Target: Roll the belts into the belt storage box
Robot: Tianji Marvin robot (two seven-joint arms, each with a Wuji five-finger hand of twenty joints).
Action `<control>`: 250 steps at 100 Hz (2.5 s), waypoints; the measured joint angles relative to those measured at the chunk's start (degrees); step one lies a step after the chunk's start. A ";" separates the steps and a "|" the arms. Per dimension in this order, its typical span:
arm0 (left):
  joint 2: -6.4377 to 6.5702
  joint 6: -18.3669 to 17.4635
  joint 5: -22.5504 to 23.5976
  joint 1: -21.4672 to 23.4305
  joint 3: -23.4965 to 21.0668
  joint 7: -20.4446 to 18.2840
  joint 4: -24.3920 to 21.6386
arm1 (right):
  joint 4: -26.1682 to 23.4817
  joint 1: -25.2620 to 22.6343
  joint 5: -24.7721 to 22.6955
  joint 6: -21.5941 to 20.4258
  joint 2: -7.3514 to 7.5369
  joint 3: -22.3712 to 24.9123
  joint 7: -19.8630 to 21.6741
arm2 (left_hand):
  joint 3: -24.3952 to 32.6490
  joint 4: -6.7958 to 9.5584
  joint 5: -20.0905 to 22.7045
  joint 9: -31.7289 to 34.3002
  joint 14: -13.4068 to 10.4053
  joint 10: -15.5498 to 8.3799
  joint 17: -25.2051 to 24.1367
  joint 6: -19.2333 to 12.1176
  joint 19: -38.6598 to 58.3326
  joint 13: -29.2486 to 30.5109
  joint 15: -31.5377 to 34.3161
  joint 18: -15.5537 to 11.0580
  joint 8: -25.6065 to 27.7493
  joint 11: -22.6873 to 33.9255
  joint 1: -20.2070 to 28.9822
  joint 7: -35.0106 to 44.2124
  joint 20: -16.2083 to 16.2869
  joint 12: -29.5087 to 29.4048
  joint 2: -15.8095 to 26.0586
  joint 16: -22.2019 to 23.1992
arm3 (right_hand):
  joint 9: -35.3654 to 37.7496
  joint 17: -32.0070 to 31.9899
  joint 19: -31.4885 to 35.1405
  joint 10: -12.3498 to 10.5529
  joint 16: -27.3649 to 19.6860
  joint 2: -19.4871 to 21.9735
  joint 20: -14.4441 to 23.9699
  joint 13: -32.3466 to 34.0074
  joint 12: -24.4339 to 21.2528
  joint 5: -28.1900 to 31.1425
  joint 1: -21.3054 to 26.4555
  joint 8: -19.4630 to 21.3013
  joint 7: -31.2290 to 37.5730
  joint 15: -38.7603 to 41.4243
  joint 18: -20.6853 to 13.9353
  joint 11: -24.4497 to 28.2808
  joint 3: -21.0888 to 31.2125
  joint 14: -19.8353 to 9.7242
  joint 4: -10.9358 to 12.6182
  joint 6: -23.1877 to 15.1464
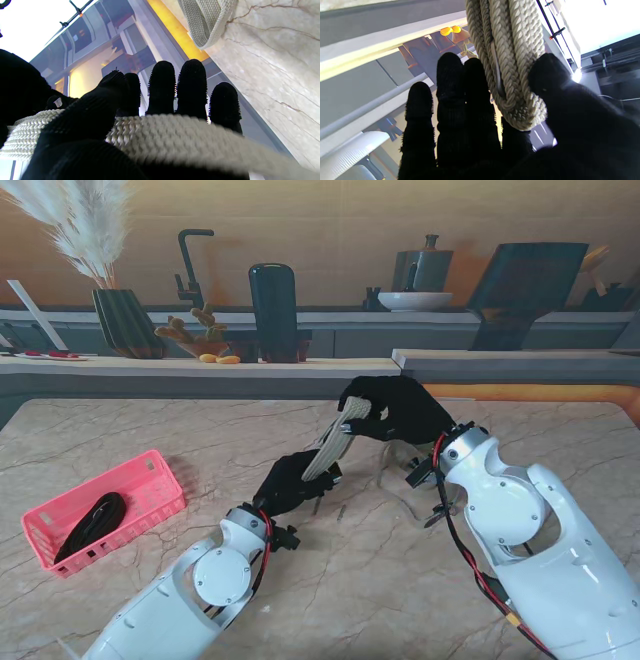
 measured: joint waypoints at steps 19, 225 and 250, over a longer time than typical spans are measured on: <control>0.15 -0.10 -0.15 -0.33 0.13 -2.03 0.03 | 0.90 -0.07 3.62 2.24 -0.22 -1.50 0.82 | 0.82 -1.74 3.02 4.51 0.63 -0.18 3.28 -0.46 0.88 5.39 3.96 0.00 -4.82 2.42 0.01 0.02 -2.35 -2.15 -1.40 -0.74 | 0.00 0.00 0.00 -0.01 0.00 0.00 0.00 0.00 0.06 0.00 0.00 0.05 0.00 -0.04 0.00 0.00 -0.02 -0.01 0.00 -0.02; -0.18 1.59 -1.46 -2.87 0.38 -1.78 4.02 | 3.13 -3.03 40.16 28.04 -5.05 -1.92 -2.32 | 1.65 -2.93 0.70 8.23 1.13 -0.39 8.73 7.56 5.30 10.48 36.73 -0.56 -3.75 16.68 -4.06 -2.47 -5.36 1.32 -2.49 4.32 | -0.77 -1.44 0.20 1.68 2.47 0.01 0.69 -1.59 3.03 0.00 0.70 1.57 0.02 5.20 -0.53 3.18 -0.80 1.62 0.00 -0.03; -1.33 1.28 0.34 -2.78 0.86 4.53 5.08 | 7.00 -0.57 44.06 31.32 -7.06 -4.58 -5.89 | 10.93 -2.93 -15.20 -10.09 -2.99 3.58 2.89 11.04 1.11 10.43 29.61 -1.53 -1.60 1.10 -17.92 -19.28 -6.25 -3.54 -2.52 2.35 | -0.77 -1.91 0.20 1.63 2.91 0.05 0.74 -2.21 3.04 0.00 0.70 1.68 0.02 6.47 -0.53 4.28 -0.81 1.77 0.00 0.30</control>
